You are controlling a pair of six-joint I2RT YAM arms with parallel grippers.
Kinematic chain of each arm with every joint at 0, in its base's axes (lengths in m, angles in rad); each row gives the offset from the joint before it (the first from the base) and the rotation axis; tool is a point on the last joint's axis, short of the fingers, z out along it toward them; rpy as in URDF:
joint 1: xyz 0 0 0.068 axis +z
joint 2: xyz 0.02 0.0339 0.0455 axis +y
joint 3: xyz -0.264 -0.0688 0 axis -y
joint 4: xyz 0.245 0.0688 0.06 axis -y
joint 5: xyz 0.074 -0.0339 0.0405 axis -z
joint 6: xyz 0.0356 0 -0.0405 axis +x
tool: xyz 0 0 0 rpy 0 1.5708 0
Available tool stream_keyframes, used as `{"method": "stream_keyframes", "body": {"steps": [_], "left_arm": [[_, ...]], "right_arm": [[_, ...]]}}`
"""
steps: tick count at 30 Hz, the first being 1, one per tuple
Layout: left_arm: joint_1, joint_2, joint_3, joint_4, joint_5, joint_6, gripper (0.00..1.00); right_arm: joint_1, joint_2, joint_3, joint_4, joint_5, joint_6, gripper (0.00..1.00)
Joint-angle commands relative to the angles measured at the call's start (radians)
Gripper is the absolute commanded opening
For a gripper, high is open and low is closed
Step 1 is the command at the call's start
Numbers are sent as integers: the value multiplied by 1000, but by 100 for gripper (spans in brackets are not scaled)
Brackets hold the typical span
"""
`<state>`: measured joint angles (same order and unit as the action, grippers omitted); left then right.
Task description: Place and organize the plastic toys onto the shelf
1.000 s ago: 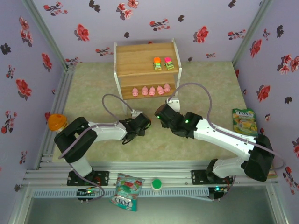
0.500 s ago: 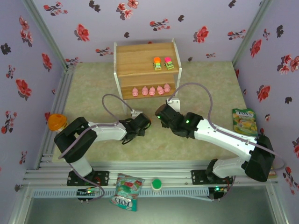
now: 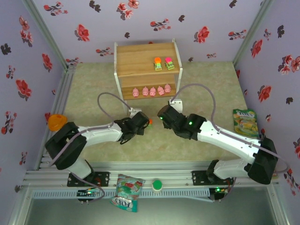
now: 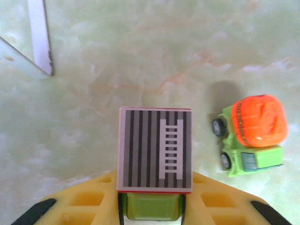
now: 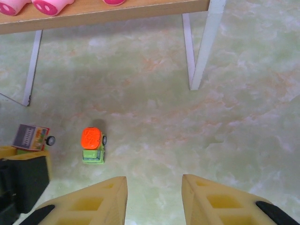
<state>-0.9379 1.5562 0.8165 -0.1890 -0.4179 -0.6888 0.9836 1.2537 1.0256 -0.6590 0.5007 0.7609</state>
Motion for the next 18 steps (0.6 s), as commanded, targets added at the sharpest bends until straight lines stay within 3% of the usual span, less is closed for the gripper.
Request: {"method": "stream_keyframes", "body": {"steps": [1,18], "left_arm": [[-11,-58,29,-78,-56,6,30],[-98,-197,233,-303,-199,16,30]], "right_arm": [[-10,-23,-22,-17,25,12,37],[-49,-85,-94,5,-8,7,36]]}}
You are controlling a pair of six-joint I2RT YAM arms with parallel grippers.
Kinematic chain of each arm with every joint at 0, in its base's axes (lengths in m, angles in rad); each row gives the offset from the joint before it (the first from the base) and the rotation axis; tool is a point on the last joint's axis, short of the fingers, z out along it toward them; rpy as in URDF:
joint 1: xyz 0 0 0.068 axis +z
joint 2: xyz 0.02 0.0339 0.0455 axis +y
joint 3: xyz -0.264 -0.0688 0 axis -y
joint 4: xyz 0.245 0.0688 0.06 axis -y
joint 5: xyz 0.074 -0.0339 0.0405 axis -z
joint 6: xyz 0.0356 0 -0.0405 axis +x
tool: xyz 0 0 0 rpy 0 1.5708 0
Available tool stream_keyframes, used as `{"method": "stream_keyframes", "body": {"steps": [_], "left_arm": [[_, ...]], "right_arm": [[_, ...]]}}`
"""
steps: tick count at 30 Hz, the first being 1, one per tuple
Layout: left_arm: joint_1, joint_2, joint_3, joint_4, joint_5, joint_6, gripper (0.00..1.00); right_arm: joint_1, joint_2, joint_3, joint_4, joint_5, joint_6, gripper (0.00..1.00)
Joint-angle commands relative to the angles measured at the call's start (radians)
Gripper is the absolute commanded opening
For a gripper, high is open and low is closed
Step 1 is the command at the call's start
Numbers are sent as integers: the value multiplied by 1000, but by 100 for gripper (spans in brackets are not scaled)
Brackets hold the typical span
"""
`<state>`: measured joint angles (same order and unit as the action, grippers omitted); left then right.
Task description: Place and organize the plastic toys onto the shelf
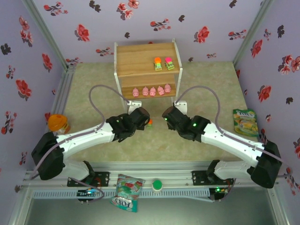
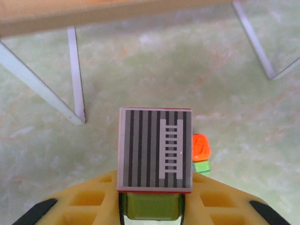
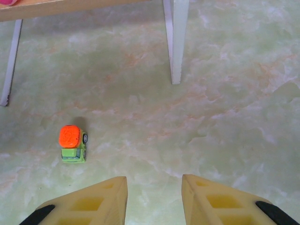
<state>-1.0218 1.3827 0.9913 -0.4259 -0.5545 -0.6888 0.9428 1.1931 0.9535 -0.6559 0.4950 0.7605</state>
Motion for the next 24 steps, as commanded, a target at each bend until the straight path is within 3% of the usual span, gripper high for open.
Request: {"method": "stream_keyframes", "body": {"steps": [1,24], "left_arm": [[-18,-21,75,-75,-71,18,30],[-70,107,518,-223,-169,105,30]], "right_arm": [[-10,-29,-27,4,-2,7,36],[-15,-121,-156,91,-34,44,36]]}}
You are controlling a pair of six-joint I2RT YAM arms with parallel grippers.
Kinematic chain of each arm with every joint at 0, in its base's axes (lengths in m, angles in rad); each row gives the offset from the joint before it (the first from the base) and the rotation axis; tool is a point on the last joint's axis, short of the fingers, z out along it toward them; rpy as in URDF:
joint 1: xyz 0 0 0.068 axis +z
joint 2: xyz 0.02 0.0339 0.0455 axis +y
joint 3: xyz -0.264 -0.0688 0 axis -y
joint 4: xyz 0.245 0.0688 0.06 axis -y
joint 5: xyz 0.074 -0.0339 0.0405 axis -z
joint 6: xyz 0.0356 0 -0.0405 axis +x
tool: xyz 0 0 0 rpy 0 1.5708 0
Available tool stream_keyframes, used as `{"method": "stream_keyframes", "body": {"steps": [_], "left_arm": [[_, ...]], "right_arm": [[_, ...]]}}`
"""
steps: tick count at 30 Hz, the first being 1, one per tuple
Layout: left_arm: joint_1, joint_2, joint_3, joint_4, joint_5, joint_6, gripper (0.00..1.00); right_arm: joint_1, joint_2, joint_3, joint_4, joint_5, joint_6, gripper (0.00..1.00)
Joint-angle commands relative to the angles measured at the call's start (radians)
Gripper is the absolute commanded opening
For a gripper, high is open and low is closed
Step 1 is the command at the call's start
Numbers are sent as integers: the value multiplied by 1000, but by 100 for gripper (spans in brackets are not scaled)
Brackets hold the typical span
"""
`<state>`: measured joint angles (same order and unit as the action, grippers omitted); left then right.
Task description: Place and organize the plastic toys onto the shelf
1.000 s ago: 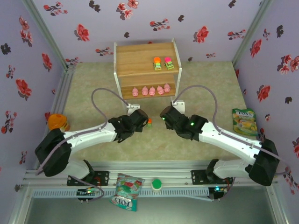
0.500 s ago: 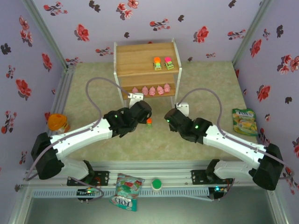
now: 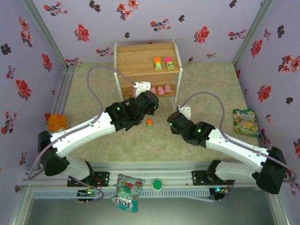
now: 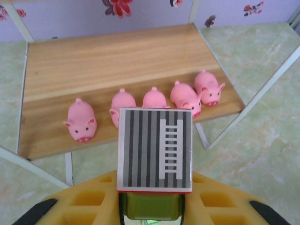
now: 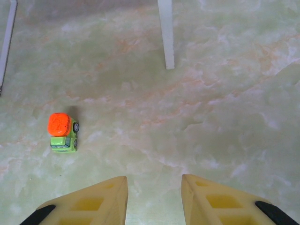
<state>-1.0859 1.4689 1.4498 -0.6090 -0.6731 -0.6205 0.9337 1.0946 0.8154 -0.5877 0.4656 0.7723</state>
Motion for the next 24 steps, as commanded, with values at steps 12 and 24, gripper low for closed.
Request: {"method": "stream_keyframes", "body": {"steps": [12,24], "left_arm": [[-5,132,323,-106,-95,97,29],[52,233,541,-179,-105,120,30]], "right_arm": [[-5,-27,-55,57,-33,57,36],[5,-39,-71,52,-39,78,35]]}}
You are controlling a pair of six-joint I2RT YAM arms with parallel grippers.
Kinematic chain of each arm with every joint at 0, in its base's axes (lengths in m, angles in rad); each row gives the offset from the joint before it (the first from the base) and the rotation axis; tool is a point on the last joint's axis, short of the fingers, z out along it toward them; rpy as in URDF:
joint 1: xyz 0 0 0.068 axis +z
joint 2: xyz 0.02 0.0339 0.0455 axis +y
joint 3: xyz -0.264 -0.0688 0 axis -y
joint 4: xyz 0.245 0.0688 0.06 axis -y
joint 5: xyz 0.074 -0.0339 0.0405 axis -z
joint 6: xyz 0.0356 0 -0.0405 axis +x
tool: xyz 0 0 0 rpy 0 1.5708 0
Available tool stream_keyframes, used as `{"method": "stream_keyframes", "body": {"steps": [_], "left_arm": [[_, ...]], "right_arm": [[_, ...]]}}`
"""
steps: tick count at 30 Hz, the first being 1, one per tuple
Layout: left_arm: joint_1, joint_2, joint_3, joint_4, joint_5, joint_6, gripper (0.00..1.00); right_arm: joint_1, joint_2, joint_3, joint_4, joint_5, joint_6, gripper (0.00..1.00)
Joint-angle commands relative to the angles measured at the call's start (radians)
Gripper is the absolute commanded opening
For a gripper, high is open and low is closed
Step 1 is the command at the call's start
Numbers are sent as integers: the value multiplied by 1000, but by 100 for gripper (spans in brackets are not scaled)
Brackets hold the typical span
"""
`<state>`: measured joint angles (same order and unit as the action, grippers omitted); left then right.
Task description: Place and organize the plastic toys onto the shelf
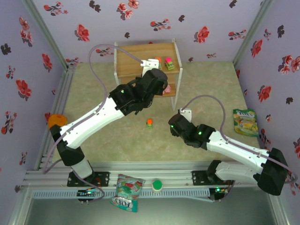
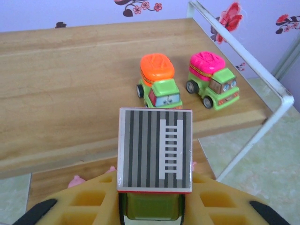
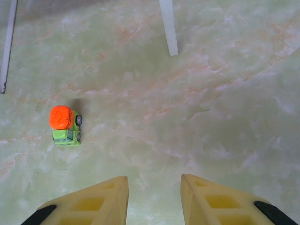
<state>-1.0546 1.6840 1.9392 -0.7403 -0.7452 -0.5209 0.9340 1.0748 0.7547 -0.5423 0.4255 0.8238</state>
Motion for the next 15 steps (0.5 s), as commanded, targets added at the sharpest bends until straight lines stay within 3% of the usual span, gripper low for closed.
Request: {"method": "stream_keyframes", "body": {"steps": [1,15], "left_arm": [[30,22,61,-55,-29,17,30],[168,93,185,-152,133,-42,30]], "right_arm": [[5,-19,-10,9,1,28,35],[11,-13,-8,4,1,31,35]]}}
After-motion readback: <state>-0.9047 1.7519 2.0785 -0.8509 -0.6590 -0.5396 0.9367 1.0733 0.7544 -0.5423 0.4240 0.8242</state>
